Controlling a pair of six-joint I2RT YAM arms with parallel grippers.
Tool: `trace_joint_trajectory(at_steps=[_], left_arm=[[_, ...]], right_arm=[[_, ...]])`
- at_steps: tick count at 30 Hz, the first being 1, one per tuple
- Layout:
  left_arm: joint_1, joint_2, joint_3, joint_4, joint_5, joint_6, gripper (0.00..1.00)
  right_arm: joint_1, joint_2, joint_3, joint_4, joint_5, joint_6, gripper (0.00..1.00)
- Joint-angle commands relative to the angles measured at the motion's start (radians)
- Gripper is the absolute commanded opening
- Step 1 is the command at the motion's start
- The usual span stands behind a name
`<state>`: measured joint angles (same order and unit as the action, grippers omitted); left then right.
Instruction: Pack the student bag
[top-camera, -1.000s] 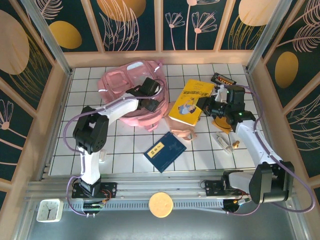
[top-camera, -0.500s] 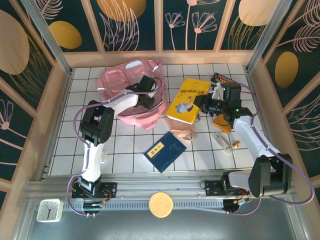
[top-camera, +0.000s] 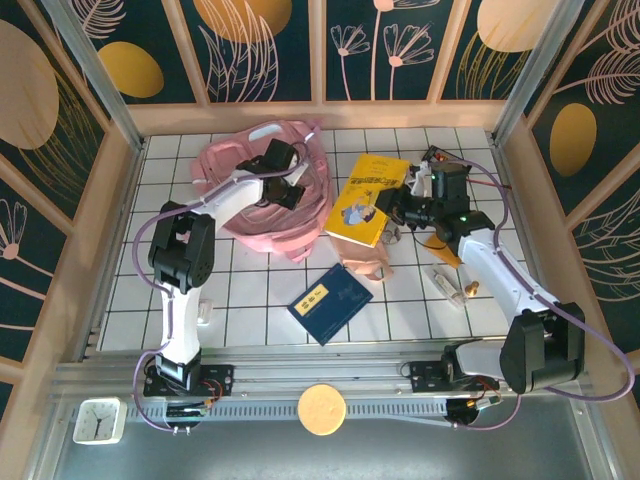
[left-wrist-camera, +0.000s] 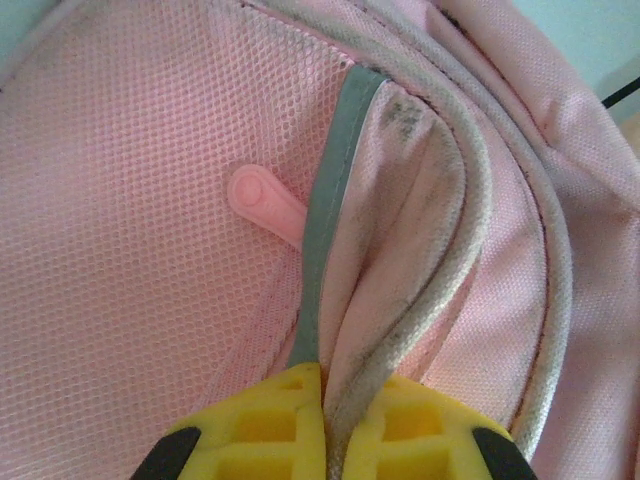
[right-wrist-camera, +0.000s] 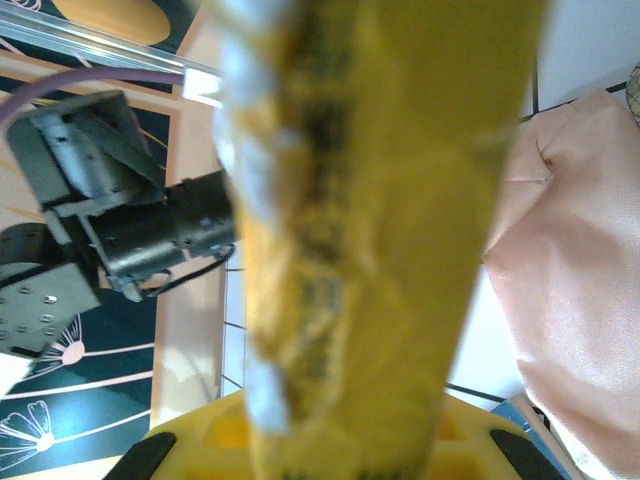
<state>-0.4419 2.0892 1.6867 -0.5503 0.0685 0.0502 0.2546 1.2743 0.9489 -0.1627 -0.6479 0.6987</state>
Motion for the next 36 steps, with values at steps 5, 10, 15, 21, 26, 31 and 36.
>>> trace_joint_trajectory(at_steps=[5, 10, 15, 21, 26, 31, 36], left_arm=[[0.053, -0.170, 0.051, -0.093, 0.122, -0.129, 0.00], [0.055, -0.218, 0.039, -0.088, 0.128, -0.138, 0.00], [0.075, -0.261, 0.054, -0.064, 0.154, -0.189, 0.00], [0.092, -0.264, 0.092, -0.038, 0.220, -0.243, 0.00], [0.098, -0.266, 0.109, -0.024, 0.255, -0.275, 0.00], [0.098, -0.268, 0.103, -0.006, 0.291, -0.302, 0.00], [0.098, -0.260, 0.085, 0.015, 0.330, -0.331, 0.00]], right_arm=[[0.025, -0.003, -0.006, 0.182, -0.001, 0.022, 0.00], [0.075, 0.073, 0.015, 0.230, -0.030, 0.033, 0.00], [0.089, 0.132, -0.020, 0.370, -0.083, 0.171, 0.00], [0.137, 0.265, -0.030, 0.559, -0.179, 0.354, 0.00], [0.191, 0.427, 0.046, 0.662, -0.187, 0.431, 0.00], [0.249, 0.670, 0.197, 0.929, -0.148, 0.537, 0.00], [0.287, 0.918, 0.430, 1.044, -0.059, 0.587, 0.00]])
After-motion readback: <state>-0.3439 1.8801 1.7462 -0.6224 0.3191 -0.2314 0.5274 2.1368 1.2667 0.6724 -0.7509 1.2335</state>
